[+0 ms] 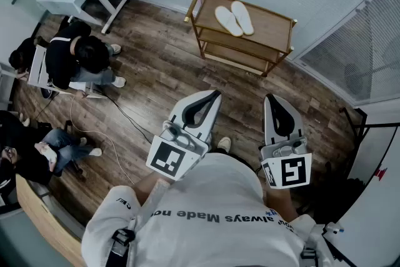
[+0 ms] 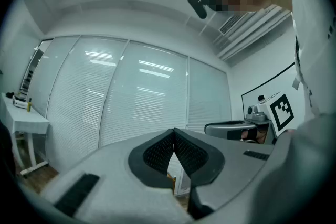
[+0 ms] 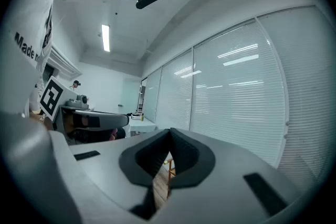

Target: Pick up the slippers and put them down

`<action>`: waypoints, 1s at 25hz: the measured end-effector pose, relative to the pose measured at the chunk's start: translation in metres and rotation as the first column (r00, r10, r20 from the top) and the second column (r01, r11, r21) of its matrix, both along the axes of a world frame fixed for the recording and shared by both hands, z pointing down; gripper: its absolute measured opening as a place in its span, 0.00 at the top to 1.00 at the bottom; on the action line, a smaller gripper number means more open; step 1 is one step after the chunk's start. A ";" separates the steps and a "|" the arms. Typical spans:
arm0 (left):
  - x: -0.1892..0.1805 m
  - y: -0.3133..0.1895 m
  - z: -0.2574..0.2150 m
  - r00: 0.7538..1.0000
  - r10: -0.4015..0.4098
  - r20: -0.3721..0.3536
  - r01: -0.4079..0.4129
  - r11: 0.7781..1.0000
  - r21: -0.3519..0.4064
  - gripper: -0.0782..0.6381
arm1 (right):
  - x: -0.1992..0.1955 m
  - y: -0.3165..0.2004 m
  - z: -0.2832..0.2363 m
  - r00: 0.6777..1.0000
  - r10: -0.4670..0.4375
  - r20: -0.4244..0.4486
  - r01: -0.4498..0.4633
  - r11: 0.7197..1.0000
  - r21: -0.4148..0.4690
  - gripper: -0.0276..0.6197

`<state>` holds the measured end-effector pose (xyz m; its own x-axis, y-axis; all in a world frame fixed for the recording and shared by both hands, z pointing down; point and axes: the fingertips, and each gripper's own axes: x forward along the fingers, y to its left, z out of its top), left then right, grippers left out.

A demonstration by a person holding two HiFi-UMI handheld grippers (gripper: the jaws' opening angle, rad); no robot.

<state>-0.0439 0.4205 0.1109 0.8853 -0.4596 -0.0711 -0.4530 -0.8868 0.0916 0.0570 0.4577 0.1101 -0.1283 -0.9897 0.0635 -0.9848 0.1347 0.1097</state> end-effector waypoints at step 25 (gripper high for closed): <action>0.006 -0.076 0.012 1.000 0.004 0.012 -0.004 1.000 -0.024 0.88 | 0.009 -0.078 0.008 0.999 0.014 0.036 -0.015 0.999 0.038 0.93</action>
<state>-0.0380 0.3448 0.1225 0.8880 -0.4572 -0.0498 -0.4504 -0.8864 0.1071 0.0658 0.3793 0.1176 -0.1156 -0.9931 0.0211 -0.9900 0.1169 0.0791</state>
